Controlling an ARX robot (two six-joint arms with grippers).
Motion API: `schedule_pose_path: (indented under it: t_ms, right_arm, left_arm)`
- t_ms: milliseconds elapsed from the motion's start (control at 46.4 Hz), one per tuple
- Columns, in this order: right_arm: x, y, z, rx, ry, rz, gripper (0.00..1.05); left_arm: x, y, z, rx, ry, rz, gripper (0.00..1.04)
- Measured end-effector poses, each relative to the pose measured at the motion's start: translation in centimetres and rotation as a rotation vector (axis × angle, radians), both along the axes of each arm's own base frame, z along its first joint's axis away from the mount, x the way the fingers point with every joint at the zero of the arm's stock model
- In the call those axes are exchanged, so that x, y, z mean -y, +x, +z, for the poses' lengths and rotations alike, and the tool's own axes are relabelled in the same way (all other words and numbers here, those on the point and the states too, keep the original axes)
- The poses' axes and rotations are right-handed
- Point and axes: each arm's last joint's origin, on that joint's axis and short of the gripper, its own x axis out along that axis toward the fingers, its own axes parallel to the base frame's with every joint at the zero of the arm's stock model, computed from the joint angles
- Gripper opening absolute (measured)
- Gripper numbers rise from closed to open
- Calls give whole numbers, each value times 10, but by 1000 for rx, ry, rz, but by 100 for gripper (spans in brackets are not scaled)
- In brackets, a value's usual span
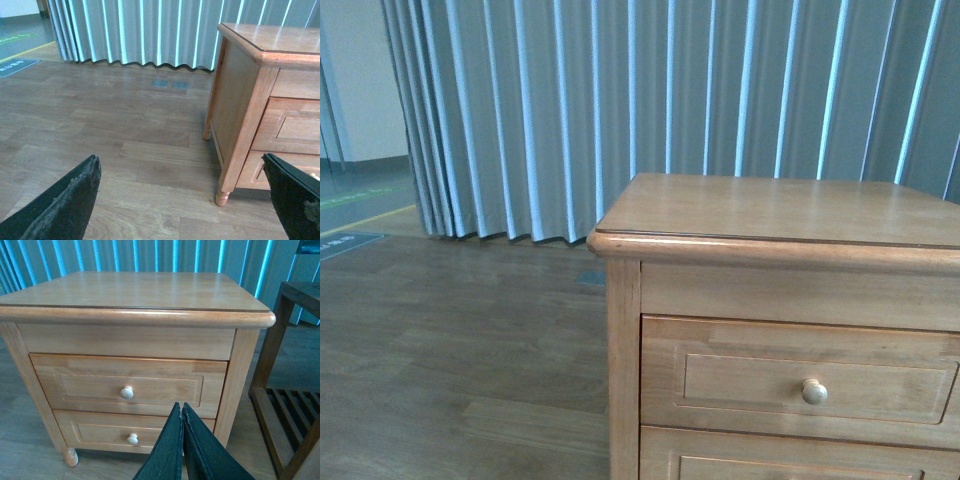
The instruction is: Put charger into drawer
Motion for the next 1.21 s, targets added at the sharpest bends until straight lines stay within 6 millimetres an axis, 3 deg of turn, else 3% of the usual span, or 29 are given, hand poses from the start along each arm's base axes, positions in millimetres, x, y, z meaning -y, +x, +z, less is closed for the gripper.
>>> schedule_pose_path:
  t_ms: [215, 1206]
  right_arm:
    - [0, -9, -11, 2, 0, -3, 2]
    - [0, -41, -11, 12, 0, -2, 2]
  left_arm:
    - [0, 0, 0, 0, 0, 0, 99]
    - [0, 0, 0, 0, 0, 0, 99]
